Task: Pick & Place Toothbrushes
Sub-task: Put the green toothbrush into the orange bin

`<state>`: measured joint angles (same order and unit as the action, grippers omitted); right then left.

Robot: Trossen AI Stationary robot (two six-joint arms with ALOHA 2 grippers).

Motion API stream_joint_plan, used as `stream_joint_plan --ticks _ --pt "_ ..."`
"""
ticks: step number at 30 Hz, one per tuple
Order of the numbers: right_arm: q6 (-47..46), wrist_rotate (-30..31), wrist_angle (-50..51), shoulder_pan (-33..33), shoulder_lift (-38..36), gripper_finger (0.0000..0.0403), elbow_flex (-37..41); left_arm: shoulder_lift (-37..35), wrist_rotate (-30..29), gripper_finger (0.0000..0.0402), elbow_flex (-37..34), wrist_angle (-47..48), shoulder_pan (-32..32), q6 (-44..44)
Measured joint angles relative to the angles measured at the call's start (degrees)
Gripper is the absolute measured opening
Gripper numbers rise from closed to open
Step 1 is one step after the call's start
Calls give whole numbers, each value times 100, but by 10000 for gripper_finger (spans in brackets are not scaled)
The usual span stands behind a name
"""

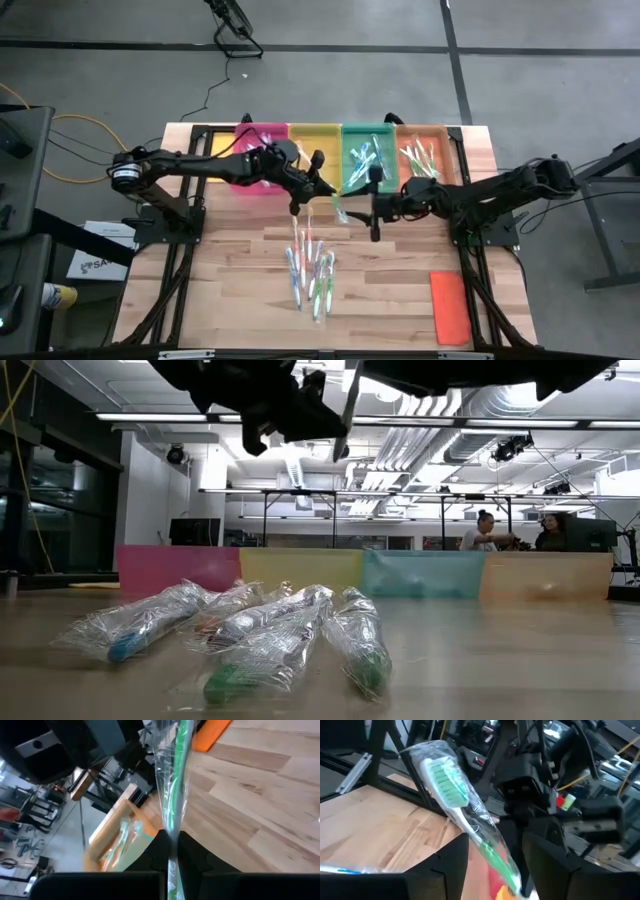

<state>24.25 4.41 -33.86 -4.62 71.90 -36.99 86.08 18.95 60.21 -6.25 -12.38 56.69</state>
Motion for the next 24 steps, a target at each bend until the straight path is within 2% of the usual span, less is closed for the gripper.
stream_joint_plan --ticks 6,13,16,20,24 --pt "-57 -207 -231 25 246 177 0 119 -31 11 -3 -125 -3 -69" --pt "-204 -536 -571 24 428 149 0 119 -1 11 -3 -334 2 -107" --pt "-214 -534 -643 26 431 124 0 119 -1 11 -3 -302 0 -111" --pt "-213 -538 -744 24 431 70 0 119 -1 14 0 -297 2 -168" --pt "-235 -358 -757 36 425 17 -8 121 27 59 -7 -191 9 -191"
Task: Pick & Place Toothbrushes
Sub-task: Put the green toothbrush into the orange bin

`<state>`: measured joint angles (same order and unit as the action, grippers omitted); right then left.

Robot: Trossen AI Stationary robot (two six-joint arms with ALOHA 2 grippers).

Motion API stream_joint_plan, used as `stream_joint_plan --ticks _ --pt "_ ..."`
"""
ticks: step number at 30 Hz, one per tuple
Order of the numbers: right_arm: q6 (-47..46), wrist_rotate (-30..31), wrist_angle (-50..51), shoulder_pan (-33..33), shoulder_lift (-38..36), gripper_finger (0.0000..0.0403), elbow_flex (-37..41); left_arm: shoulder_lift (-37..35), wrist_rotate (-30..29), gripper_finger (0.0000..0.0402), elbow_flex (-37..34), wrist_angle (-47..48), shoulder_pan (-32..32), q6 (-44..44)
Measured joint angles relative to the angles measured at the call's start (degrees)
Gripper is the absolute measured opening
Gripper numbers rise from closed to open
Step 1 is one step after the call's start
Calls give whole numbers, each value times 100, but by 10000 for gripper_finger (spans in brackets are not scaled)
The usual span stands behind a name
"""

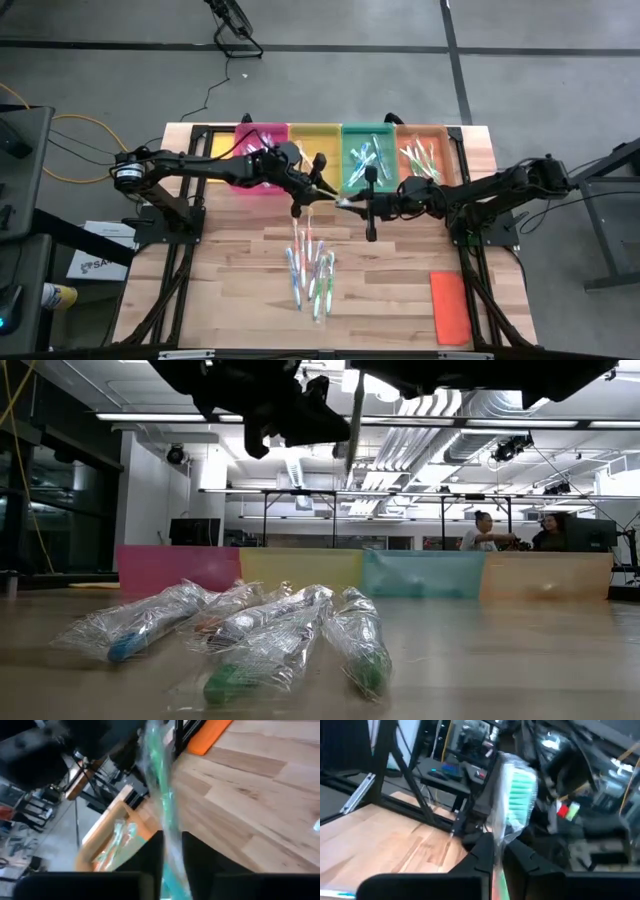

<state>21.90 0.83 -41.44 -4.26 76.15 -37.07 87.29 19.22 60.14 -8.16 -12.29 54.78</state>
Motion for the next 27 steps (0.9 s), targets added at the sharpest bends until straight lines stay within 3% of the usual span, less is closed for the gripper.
stream_joint_plan --ticks 5,9,14,18,22,27 --pt "-270 89 270 -15 10 15 8 -2 -136 123 16 16 -20 213" --pt "-352 648 518 -13 3 11 8 -111 -705 147 18 249 -7 229" --pt "-658 1725 1254 -8 -351 12 6 -322 -1441 147 22 717 -15 238" --pt "-1202 2412 2088 148 -917 12 6 -548 -1614 142 24 1113 -7 210" --pt "-2190 2414 3383 649 -1490 12 -276 -755 -1839 136 14 1490 -11 193" --pt "-3038 2207 5486 1506 -1612 12 -1043 -969 -2124 121 14 1809 -14 195"
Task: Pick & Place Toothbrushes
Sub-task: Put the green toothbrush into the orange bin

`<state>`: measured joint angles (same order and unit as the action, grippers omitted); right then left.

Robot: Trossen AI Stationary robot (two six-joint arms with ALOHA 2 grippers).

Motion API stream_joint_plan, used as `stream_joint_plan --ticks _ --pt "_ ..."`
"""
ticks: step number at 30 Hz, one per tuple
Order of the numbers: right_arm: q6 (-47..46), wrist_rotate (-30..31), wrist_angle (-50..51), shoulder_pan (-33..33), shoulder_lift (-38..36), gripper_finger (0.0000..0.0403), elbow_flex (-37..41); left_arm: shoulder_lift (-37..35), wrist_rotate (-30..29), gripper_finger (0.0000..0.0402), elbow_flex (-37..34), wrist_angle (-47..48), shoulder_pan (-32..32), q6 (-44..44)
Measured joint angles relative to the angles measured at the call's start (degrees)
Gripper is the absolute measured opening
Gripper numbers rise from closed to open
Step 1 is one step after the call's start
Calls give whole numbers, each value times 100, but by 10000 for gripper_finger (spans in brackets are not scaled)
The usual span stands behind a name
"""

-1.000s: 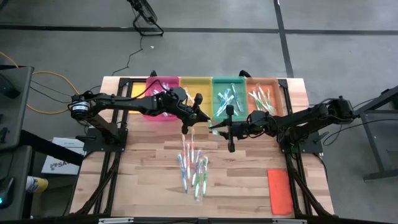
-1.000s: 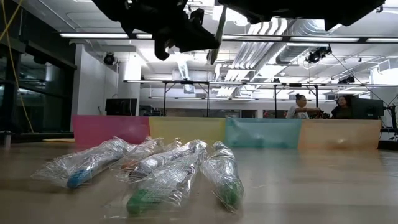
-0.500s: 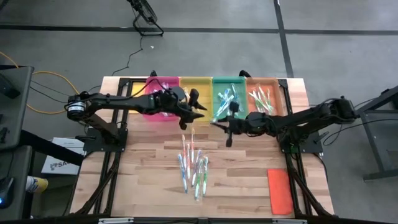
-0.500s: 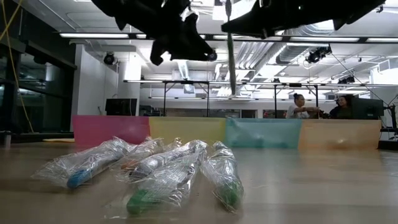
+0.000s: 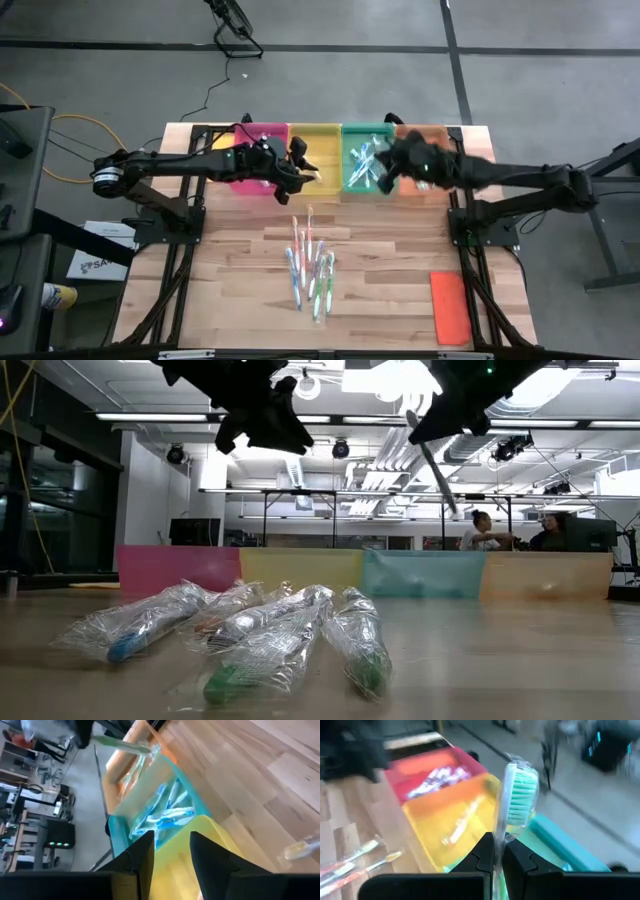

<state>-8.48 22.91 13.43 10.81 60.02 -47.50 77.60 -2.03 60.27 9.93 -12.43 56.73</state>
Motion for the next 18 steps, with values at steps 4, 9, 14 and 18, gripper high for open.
stream_joint_plan --ticks 4,9,14,18 --pt "-497 -611 1252 895 172 13 -752 -16 -8 107 -2 163 0 0" --pt "-704 -999 2521 2043 528 15 -1324 -28 -11 90 -4 421 4 -2" --pt "-881 -1265 3197 3054 909 16 -1337 -28 -11 79 -4 587 4 -2" --pt "-952 -1290 3457 3715 1231 17 -1342 -28 -10 76 -4 656 4 -2"
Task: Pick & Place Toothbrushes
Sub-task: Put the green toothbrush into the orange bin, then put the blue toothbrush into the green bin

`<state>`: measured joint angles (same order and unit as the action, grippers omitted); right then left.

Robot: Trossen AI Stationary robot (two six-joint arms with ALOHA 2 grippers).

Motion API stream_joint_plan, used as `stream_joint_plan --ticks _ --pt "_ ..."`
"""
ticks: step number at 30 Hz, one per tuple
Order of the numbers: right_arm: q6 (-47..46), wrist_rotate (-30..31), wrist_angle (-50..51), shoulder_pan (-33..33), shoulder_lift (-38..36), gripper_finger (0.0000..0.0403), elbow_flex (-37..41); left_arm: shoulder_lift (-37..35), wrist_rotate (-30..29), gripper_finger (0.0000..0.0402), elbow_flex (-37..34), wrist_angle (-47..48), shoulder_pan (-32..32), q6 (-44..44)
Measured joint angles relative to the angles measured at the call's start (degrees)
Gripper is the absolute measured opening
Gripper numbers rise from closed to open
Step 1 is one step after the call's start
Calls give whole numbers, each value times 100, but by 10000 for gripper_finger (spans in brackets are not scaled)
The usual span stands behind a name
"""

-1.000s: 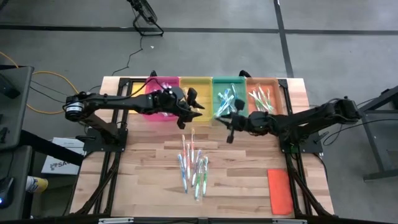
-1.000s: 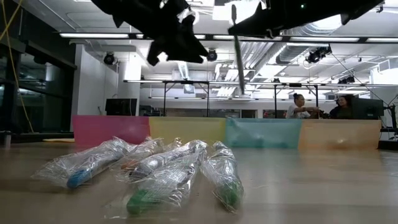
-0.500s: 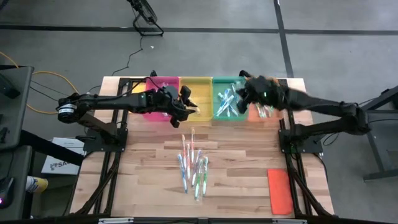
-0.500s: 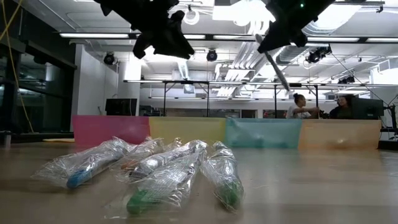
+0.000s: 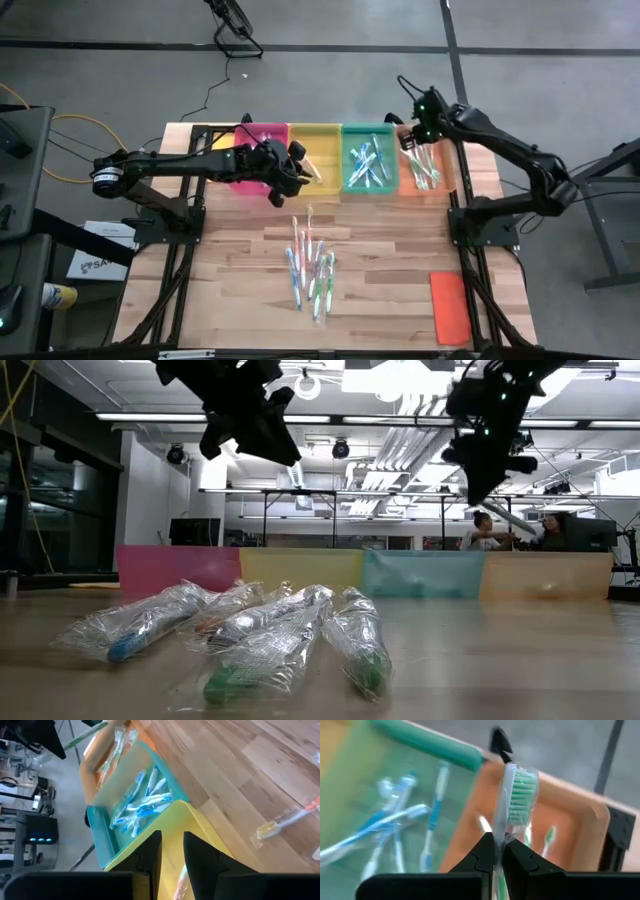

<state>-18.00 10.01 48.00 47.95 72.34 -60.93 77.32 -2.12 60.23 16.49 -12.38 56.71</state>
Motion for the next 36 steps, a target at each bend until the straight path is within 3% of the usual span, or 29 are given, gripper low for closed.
stream_joint_plan --ticks 13,19,28,32,36 --pt "167 -115 -8 776 956 25 2 0 51 76 0 358 2 -134" --pt "175 -126 -10 771 1050 73 2 0 56 76 0 368 2 -184" --pt "174 -515 241 715 507 168 2 2 67 76 0 644 2 -302" --pt "166 -557 433 382 -13 183 2 2 83 76 2 1153 2 -302" --pt "155 -543 487 -115 -634 184 96 7 568 76 2 1522 8 -219"
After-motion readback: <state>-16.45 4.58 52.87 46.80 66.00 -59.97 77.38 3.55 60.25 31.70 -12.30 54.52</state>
